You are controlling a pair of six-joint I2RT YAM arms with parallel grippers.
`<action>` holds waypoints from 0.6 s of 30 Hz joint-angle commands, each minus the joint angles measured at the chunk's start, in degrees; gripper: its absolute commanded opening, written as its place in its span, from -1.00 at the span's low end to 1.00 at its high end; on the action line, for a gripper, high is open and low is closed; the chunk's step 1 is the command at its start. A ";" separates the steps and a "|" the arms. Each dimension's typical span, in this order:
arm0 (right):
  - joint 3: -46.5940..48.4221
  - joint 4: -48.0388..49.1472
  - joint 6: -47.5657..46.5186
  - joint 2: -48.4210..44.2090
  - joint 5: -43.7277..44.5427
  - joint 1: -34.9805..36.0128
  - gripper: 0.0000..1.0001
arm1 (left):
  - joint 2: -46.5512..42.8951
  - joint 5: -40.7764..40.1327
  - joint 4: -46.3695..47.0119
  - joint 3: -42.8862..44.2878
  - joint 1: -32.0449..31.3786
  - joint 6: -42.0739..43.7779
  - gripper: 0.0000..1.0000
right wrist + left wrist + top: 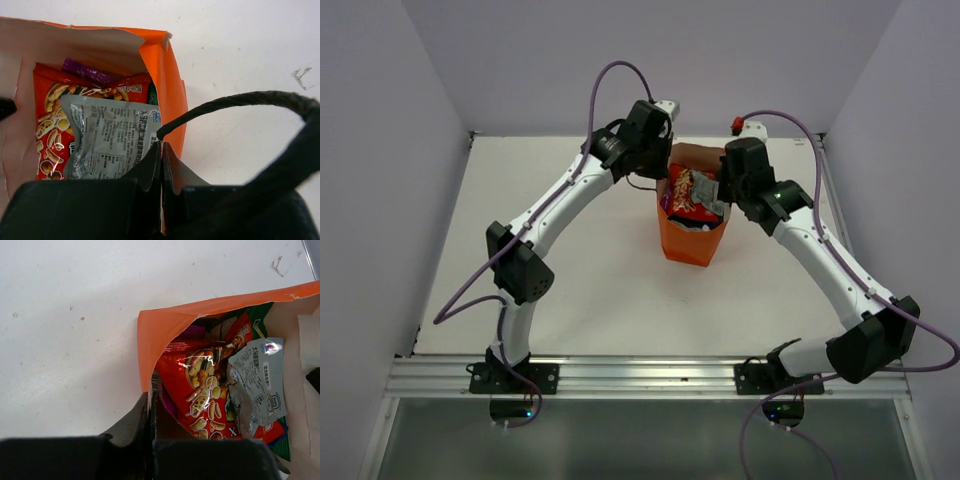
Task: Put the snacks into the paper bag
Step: Adjust the paper bag at the center of the board.
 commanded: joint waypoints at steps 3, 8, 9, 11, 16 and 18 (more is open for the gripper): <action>6.90 2.35 -0.61 4.17 -0.26 -5.46 -1.00 | 3.78 4.07 8.61 9.46 1.87 0.53 -0.99; 10.07 2.17 -1.31 8.66 -3.77 -9.94 -1.00 | 1.86 5.14 18.45 2.00 2.13 0.35 -0.92; 10.25 2.17 -1.40 9.88 -4.30 -10.30 -1.00 | 1.68 4.88 19.51 0.08 2.22 0.61 -0.91; 10.60 2.26 -1.40 11.12 -5.18 -11.00 -1.00 | 1.68 4.09 21.62 -1.17 2.31 0.79 -0.83; 11.04 1.91 -1.67 12.88 -6.59 -11.70 -0.98 | 2.21 5.31 21.54 -1.17 2.66 1.93 -0.25; 11.13 1.82 -2.02 12.62 -7.29 -11.62 -0.93 | 1.42 5.31 21.54 -1.70 2.66 2.46 -0.02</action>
